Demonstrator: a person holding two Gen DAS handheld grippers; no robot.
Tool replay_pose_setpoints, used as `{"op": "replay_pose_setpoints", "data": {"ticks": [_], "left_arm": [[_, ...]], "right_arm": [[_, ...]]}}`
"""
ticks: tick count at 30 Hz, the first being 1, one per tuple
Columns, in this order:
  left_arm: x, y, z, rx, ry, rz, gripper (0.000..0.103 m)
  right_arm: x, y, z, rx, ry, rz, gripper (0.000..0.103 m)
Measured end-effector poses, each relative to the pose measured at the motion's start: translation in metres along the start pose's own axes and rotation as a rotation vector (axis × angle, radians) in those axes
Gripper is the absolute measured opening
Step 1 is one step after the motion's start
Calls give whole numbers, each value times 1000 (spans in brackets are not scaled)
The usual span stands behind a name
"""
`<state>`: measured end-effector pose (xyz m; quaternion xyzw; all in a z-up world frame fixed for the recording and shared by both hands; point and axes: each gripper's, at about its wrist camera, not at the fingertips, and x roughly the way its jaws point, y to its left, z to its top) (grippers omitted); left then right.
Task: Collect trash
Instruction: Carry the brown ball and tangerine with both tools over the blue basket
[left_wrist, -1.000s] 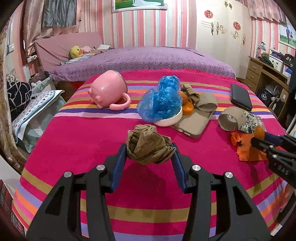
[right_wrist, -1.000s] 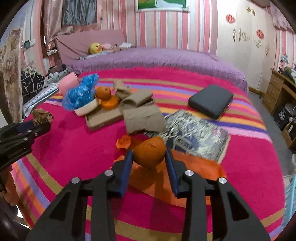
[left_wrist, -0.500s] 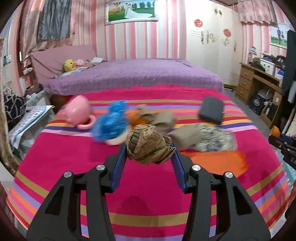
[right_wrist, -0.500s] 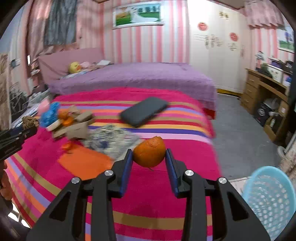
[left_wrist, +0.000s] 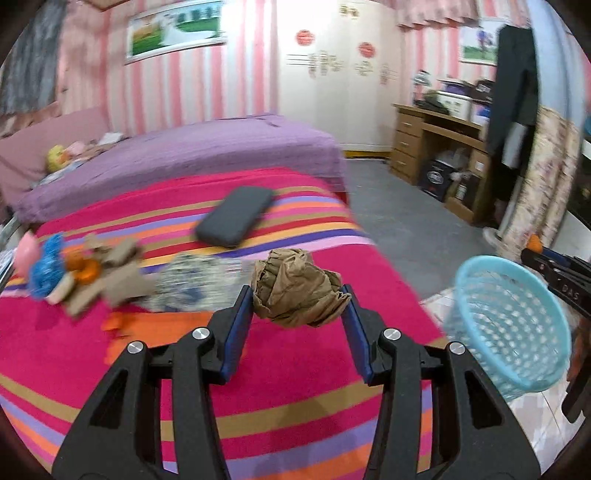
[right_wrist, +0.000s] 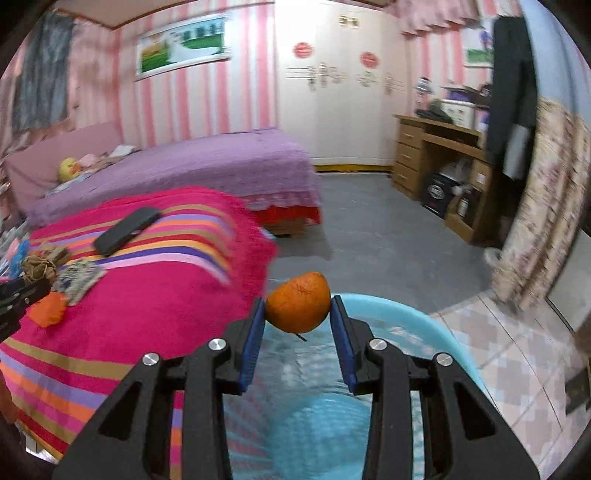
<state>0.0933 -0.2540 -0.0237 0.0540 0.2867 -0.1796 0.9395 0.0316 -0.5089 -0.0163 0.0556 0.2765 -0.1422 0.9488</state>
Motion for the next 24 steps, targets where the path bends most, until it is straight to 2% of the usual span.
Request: {"op": "replay_pose_setpoints", "data": {"ticks": [6, 9, 12, 17, 22, 23, 24], "left_arm": [[13, -80, 9, 29, 19, -131, 47], [20, -121, 6, 86, 23, -146, 47], [32, -153, 3, 97, 49, -164, 47], [58, -184, -1, 95, 123, -172, 47], [69, -189, -2, 101, 144, -164, 50], [71, -189, -2, 105, 148, -157, 52], [73, -188, -2, 107, 152, -152, 61]], "right_arm": [[-2, -55, -18, 1, 29, -74, 36], [-2, -77, -27, 7, 41, -88, 36], [-2, -94, -33, 38, 39, -82, 36], [2, -105, -37, 69, 26, -40, 36], [7, -103, -41, 59, 37, -18, 36], [7, -102, -41, 61, 34, -13, 36], [6, -101, -41, 62, 31, -11, 36]]}}
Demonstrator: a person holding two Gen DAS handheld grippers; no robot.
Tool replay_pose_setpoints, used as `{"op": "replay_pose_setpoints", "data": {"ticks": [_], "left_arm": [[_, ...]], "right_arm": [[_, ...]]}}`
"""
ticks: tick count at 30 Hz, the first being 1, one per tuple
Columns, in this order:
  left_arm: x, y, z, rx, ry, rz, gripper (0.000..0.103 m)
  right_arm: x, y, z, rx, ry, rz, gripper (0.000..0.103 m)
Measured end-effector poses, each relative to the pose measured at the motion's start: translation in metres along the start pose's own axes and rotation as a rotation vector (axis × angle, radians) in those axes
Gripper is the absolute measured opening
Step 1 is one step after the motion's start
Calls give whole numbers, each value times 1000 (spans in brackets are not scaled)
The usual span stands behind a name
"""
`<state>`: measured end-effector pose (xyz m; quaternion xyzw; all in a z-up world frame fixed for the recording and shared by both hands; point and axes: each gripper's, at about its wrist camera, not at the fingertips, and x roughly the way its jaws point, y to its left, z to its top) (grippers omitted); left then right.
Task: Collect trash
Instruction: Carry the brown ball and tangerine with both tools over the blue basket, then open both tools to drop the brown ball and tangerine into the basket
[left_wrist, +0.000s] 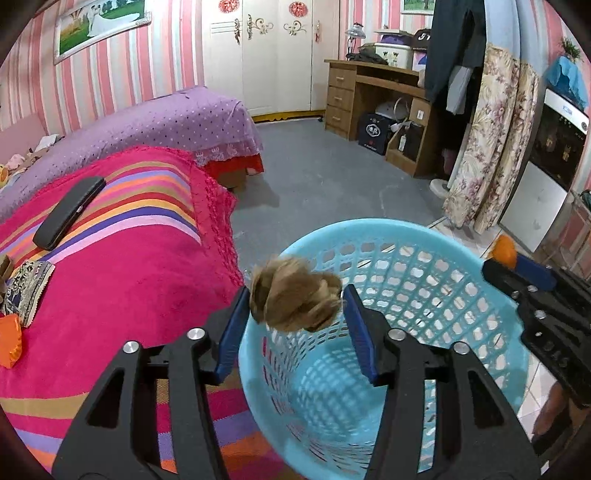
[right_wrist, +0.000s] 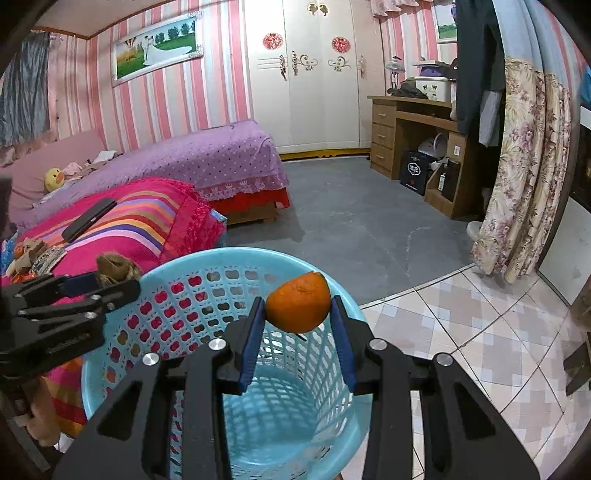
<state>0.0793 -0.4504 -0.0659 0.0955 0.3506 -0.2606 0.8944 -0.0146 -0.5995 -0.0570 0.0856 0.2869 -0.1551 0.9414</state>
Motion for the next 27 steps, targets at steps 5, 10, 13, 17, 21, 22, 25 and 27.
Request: {"op": "replay_pose_setpoints", "data": {"ticks": [5, 10, 13, 17, 21, 22, 25, 27], "left_arm": [[-3, 14, 0, -14, -13, 17, 80], [-17, 39, 2, -44, -56, 50, 89], [-27, 53, 3, -56, -83, 81, 92], [-38, 66, 4, -75, -104, 102, 93], [-49, 79, 5, -96, -125, 109, 94], [-53, 82, 5, -96, -131, 114, 95], [-63, 92, 5, -100, -148, 135, 96], [-69, 101, 5, -108, -154, 143, 97]], "right_arm": [[1, 4, 1, -5, -5, 4, 36], [1, 7, 0, -8, -8, -1, 36], [1, 8, 1, -2, -18, -2, 36], [2, 16, 4, -14, -21, -8, 37], [2, 23, 8, -21, -22, -34, 39], [2, 26, 9, -24, -22, -52, 49], [0, 33, 11, -20, -35, -54, 72], [-2, 38, 14, -19, -46, -58, 78]]}}
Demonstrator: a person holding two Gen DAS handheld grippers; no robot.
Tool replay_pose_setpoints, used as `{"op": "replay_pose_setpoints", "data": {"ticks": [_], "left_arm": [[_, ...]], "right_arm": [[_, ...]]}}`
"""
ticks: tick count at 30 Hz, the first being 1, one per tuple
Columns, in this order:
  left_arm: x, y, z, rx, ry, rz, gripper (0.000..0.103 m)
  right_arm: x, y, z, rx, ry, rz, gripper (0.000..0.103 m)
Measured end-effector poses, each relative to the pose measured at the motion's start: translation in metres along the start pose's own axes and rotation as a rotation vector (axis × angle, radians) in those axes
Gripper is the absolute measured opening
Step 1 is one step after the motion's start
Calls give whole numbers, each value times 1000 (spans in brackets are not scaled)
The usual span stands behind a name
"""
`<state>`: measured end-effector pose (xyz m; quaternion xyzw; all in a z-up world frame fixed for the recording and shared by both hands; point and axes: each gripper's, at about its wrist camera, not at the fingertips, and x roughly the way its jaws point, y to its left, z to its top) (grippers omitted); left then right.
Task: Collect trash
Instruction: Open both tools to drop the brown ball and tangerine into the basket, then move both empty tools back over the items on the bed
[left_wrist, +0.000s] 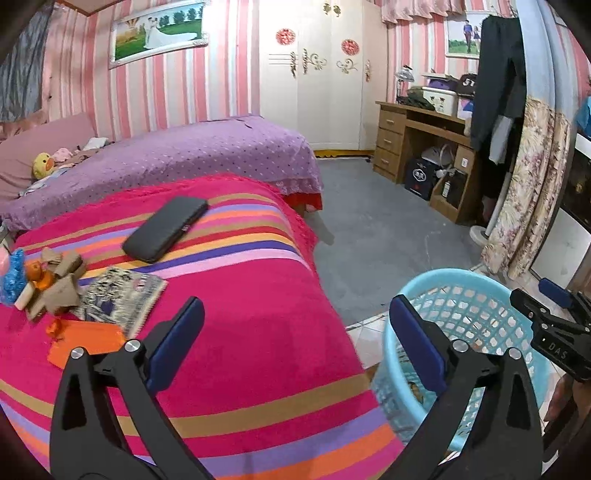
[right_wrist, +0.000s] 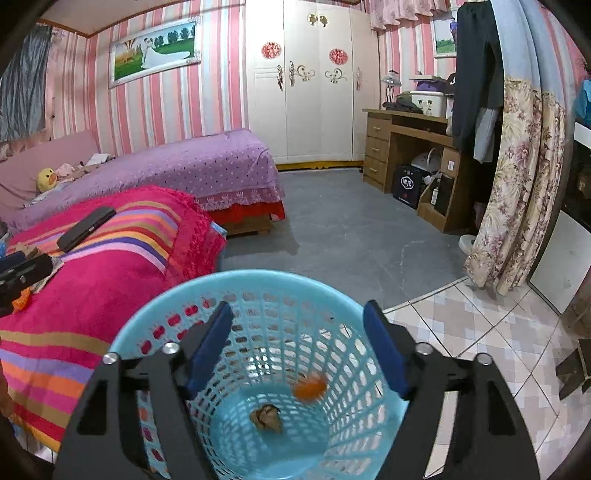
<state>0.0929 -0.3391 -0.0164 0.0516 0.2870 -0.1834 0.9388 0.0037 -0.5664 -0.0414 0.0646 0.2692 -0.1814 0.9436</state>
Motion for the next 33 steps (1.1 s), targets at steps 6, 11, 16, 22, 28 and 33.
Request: {"op": "replay_pose_setpoints", "data": {"ticks": [6, 11, 16, 22, 28, 33], "left_arm": [[-9, 34, -2, -24, 4, 38, 97], [-17, 68, -4, -56, -4, 67, 97], [-26, 101, -4, -59, -18, 104, 97], [-28, 145, -11, -68, -19, 172, 97], [-32, 181, -20, -71, -22, 193, 97], [-36, 204, -29, -56, -18, 200, 97]], "right_arm": [[-7, 20, 9, 11, -31, -33, 93], [-12, 40, 15, 18, -54, -24, 98], [-12, 71, 18, -6, -49, -1, 98], [-10, 109, 22, -41, -42, 24, 98], [-8, 151, 25, -66, -36, 52, 98], [-4, 196, 22, -112, -23, 81, 98]]}}
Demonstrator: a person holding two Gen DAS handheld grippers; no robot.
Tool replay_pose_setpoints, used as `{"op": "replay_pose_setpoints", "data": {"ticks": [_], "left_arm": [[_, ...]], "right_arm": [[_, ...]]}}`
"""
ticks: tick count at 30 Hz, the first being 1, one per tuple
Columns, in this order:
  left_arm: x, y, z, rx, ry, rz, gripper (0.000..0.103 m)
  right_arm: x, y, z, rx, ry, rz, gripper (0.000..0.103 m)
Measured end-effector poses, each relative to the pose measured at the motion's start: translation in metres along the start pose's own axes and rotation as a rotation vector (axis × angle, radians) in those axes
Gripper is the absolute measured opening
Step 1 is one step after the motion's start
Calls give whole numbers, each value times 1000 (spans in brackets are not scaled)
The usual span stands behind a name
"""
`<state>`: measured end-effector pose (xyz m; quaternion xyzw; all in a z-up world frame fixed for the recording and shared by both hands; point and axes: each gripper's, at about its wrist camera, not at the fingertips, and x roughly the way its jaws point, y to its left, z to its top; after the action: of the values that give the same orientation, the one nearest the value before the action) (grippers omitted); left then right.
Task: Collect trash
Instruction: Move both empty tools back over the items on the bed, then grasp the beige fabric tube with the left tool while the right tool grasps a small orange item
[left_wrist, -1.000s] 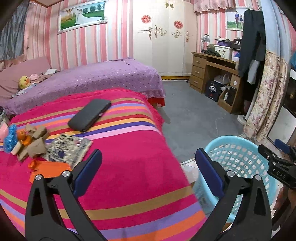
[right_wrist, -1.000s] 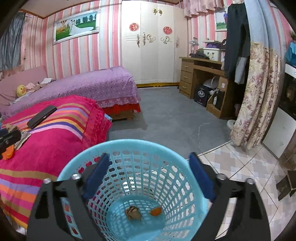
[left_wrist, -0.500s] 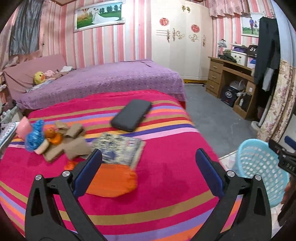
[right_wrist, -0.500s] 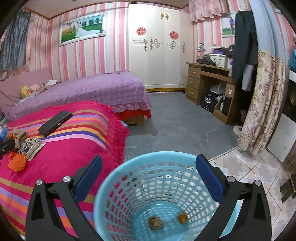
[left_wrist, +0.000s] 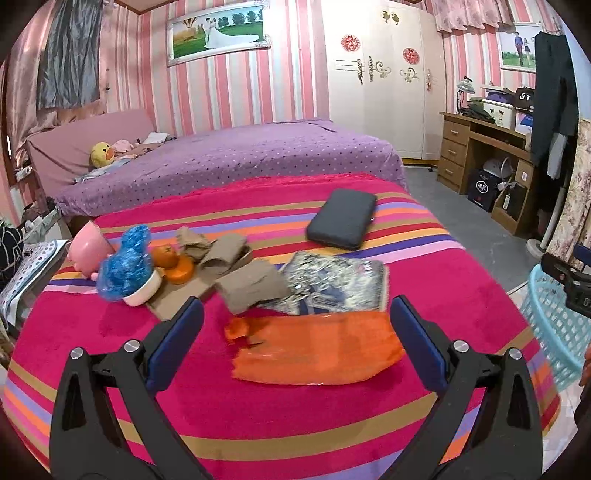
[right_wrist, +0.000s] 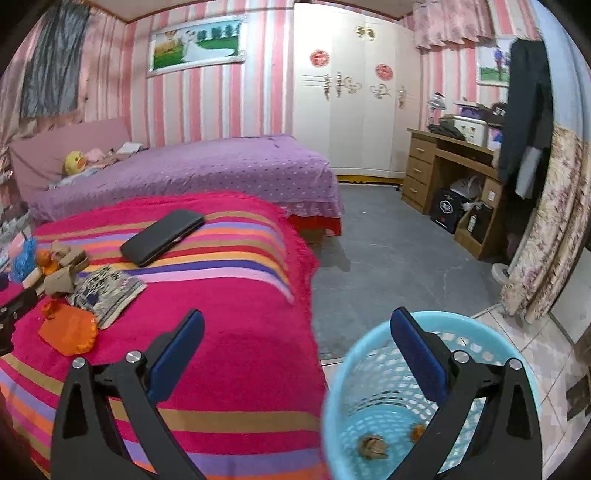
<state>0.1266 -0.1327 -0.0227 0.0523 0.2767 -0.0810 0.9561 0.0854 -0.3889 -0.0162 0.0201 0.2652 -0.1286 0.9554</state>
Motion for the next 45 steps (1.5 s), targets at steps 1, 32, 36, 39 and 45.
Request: {"op": "replay_pose_setpoints", "data": {"ticks": [1, 32, 36, 39, 45], "left_arm": [[0, 5, -2, 0, 4, 1, 97], [23, 115, -18, -68, 72, 182, 98], [27, 114, -18, -77, 87, 182, 98], [29, 113, -18, -79, 89, 198, 98], [29, 108, -15, -88, 79, 203, 98]], "right_arm": [[1, 7, 0, -9, 3, 4, 98], [47, 189, -30, -250, 257, 301, 74], [46, 194, -33, -264, 260, 355, 53], [43, 195, -34, -275, 247, 354, 35], [36, 182, -29, -257, 203, 396, 10]]}}
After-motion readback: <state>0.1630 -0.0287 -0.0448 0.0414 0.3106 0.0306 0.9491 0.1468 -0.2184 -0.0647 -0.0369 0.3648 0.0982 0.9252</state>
